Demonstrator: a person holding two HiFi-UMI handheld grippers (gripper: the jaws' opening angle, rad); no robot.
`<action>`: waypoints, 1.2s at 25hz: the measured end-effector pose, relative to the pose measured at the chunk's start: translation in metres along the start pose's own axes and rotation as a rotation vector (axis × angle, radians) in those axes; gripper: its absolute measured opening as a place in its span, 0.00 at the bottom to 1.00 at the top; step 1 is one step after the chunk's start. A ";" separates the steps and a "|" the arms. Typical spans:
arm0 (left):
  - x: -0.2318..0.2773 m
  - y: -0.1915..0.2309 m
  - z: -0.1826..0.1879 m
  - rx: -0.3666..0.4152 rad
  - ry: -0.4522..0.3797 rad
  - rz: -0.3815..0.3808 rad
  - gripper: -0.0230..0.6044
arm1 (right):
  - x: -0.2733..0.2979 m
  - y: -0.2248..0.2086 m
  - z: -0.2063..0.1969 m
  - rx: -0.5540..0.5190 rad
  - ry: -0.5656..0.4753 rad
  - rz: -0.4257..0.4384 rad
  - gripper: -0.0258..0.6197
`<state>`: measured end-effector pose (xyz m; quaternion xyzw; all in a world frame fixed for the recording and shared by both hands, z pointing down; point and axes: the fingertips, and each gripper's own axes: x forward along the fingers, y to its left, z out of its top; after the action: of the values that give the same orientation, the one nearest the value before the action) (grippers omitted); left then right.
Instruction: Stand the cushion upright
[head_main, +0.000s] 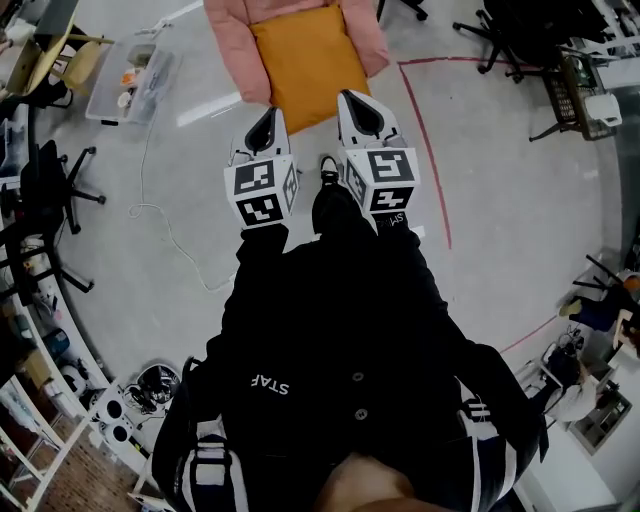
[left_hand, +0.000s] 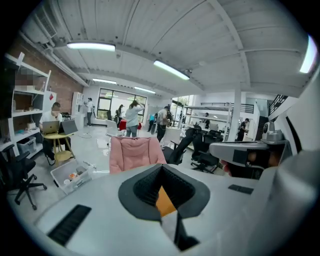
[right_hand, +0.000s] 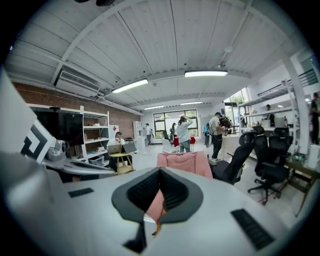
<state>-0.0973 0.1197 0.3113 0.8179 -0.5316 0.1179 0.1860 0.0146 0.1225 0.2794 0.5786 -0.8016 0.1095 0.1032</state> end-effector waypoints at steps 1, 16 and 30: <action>0.019 0.000 0.008 -0.008 0.001 0.007 0.04 | 0.015 -0.013 0.005 -0.005 0.006 0.010 0.05; 0.201 0.024 0.048 -0.083 0.086 0.097 0.04 | 0.178 -0.135 0.016 0.060 0.142 0.090 0.05; 0.333 0.101 -0.115 -0.239 0.384 0.110 0.04 | 0.283 -0.177 -0.169 0.127 0.481 0.017 0.06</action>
<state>-0.0536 -0.1430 0.5631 0.7224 -0.5405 0.2175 0.3725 0.1016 -0.1384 0.5338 0.5344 -0.7503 0.2951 0.2538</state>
